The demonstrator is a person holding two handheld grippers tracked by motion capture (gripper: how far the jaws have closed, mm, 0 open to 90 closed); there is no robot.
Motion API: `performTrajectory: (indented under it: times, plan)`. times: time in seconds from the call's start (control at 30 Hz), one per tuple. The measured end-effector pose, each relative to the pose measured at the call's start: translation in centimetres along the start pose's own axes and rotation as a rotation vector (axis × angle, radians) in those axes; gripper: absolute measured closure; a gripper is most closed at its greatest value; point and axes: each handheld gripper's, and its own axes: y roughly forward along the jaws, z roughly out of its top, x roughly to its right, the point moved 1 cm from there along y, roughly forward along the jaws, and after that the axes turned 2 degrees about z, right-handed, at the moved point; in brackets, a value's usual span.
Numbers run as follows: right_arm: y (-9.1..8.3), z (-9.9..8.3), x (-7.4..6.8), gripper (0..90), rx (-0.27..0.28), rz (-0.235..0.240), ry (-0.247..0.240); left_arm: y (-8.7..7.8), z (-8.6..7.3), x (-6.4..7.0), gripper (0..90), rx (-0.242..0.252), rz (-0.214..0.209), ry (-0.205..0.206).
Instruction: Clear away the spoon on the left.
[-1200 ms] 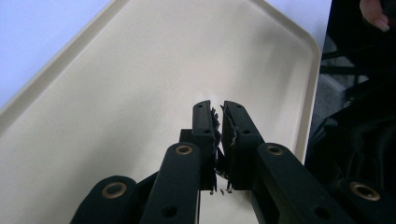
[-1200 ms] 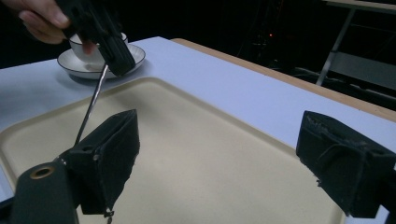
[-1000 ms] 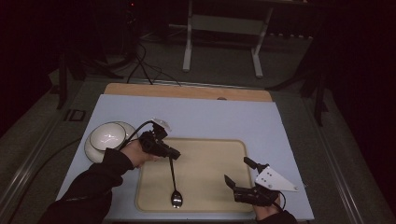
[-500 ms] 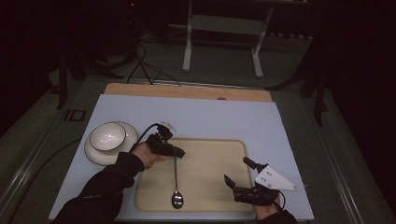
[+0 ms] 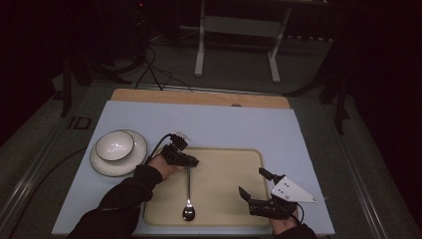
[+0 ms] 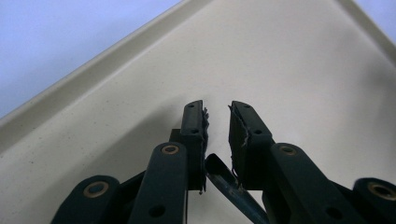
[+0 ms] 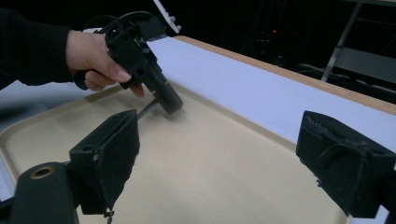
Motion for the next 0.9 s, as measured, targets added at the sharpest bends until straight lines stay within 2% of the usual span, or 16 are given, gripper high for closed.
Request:
performTrajectory:
  times: [0.17, 0.27, 0.3, 0.5, 0.6, 0.63, 0.67, 0.8, 0.9]
  plan:
    - [0.0, 0.0, 0.0, 13.6, -0.002, 0.004, 0.002, 0.6, 0.0, -0.1, 76.5, -0.003, 0.044, -0.017]
    - [0.0, 0.0, 0.0, 13.6, 0.000, 0.006, 0.001, 0.7, 0.0, -0.1, 76.5, -0.004, 0.067, -0.016]
    - [0.0, 0.0, 0.0, 13.6, 0.000, 0.007, 0.004, 0.8, 0.0, 0.0, 76.5, -0.006, 0.087, -0.010]
    - [0.0, 0.0, 0.0, 13.6, 0.001, 0.005, 0.003, 0.3, 0.1, 0.1, 74.4, 0.022, 0.089, -0.012]
    - [0.0, 0.0, 0.0, 13.6, 0.000, 0.004, 0.004, -0.2, 0.0, 0.5, 72.1, 0.029, 0.082, 0.010]
    - [0.0, 0.0, 0.0, 13.6, 0.000, 0.004, 0.004, -0.3, 0.0, 0.7, 68.3, 0.029, 0.082, 0.023]
    - [0.0, 0.0, 0.0, 13.6, 0.000, 0.004, 0.004, -0.5, 0.0, 1.0, 68.3, 0.026, 0.091, 0.039]
    - [0.0, 0.0, 0.0, 13.6, -0.002, 0.003, 0.003, -1.4, -0.3, 2.0, 60.7, 0.042, 0.079, 0.098]
    - [0.0, 0.0, 0.1, 13.6, -0.003, 0.003, 0.004, -2.2, -0.4, 2.5, 55.2, 0.067, 0.061, 0.112]
